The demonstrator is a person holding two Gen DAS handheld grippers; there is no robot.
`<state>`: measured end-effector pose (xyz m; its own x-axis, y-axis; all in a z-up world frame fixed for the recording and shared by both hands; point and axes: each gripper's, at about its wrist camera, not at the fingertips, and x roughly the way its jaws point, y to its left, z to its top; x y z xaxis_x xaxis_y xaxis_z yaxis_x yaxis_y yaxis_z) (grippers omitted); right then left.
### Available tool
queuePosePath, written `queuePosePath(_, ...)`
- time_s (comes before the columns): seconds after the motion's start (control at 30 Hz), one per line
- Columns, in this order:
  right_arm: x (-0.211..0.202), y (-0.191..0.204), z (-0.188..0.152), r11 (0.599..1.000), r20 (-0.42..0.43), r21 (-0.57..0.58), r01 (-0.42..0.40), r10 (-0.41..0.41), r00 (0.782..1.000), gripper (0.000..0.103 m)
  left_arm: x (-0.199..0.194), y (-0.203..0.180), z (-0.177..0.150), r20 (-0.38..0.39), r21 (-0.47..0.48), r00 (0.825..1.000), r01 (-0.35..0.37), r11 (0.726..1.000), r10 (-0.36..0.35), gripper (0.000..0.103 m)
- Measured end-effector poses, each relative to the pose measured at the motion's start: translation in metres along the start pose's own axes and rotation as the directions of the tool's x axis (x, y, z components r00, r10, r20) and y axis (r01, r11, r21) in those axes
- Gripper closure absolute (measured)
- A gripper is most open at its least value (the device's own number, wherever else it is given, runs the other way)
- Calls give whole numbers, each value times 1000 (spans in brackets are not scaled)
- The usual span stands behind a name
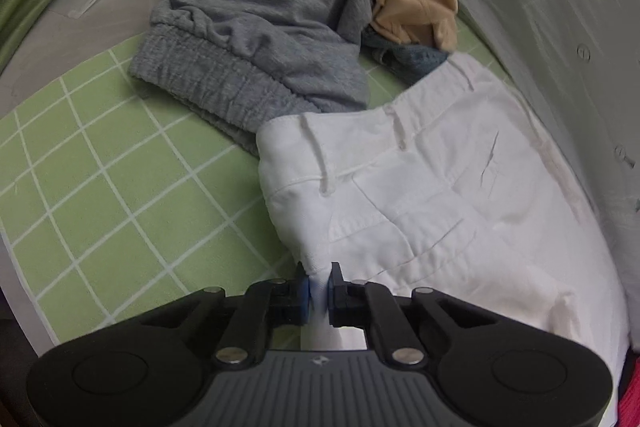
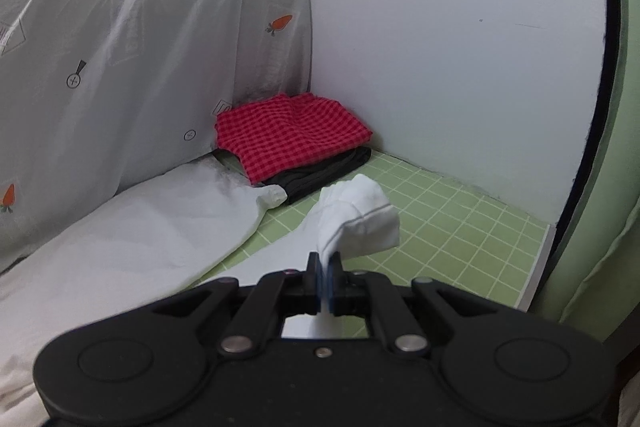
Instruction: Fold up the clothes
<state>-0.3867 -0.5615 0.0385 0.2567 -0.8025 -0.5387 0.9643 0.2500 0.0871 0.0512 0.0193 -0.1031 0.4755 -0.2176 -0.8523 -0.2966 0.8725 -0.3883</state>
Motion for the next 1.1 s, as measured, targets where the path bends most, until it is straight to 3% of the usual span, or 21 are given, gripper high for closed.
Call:
queuePosePath(0.27, -25, -33, 13, 996, 55, 83, -14, 10, 998, 100, -60, -23, -6, 183, 34, 983, -29, 999, 22, 96)
queuePosePath(0.43, -49, -42, 31, 996, 93, 69, -52, 45, 995, 101, -114, -10, -8, 243, -35, 968, -51, 998, 58, 97)
queuePosePath(0.6, -66, -46, 59, 984, 161, 125, -124, 103, 982, 101, -171, -28, -7, 355, -32, 931, -80, 996, 86, 97)
queuePosePath(0.67, -60, -37, 68, 985, 186, 108, -134, 112, 976, 101, -172, -39, -3, 384, -23, 919, -85, 996, 88, 97)
queuePosePath(0.83, -9, -12, 76, 968, 152, 160, -195, 171, 974, 101, -153, -62, 1, 401, -79, 913, -41, 996, 70, 97)
queuePosePath(1.0, 20, 18, 95, 969, 181, 129, -211, 186, 966, 101, -141, -94, 10, 441, -47, 893, -80, 996, 93, 97)
queuePosePath(1.1, 44, 34, 108, 969, 193, 130, -211, 184, 964, 101, -127, -111, 25, 445, -55, 891, -75, 996, 92, 97)
